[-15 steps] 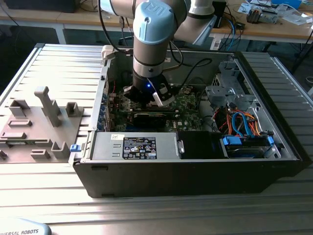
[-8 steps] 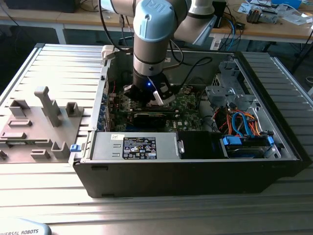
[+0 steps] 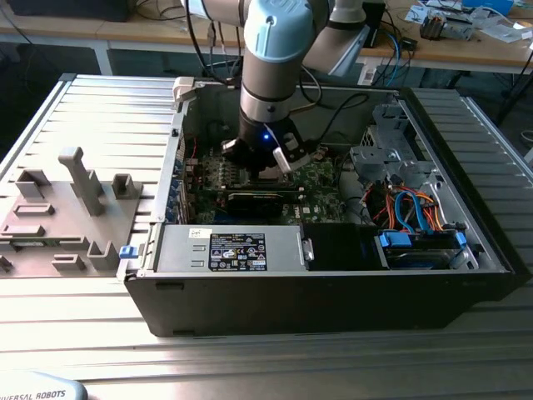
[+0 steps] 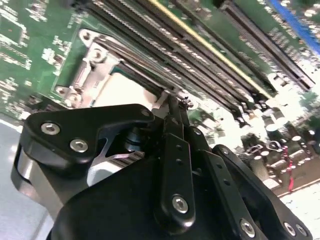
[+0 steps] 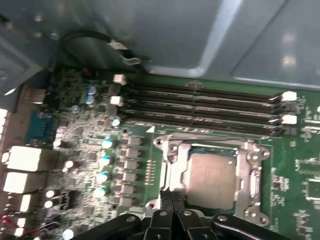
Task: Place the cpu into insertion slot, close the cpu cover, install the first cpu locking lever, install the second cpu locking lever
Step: 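Install the second cpu locking lever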
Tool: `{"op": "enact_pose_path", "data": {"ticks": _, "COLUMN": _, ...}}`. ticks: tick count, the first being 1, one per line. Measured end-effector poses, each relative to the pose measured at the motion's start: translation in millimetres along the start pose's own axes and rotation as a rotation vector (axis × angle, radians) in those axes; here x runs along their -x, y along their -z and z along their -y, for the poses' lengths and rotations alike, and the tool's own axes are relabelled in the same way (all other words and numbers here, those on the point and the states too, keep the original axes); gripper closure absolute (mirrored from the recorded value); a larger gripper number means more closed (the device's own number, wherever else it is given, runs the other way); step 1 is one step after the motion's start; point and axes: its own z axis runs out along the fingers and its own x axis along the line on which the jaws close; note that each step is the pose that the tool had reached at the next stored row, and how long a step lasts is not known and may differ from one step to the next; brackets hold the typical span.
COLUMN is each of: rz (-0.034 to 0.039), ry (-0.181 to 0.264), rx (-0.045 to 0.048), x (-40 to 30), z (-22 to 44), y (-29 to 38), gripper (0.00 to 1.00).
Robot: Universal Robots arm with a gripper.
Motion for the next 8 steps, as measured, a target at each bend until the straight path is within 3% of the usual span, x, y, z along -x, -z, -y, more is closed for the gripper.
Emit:
{"op": "enact_pose_path", "data": {"ticks": 5, "rz": -0.0108, "ry": -0.002, "rx": -0.0166, "x": 14.6, "z": -9.5, "y": -1.2, "gripper": 0.89}}
{"op": "enact_pose_path", "data": {"ticks": 8, "rz": -0.0173, "ry": -0.004, "rx": -0.0320, "x": 23.0, "z": -14.7, "y": -1.9, "gripper": 0.89}}
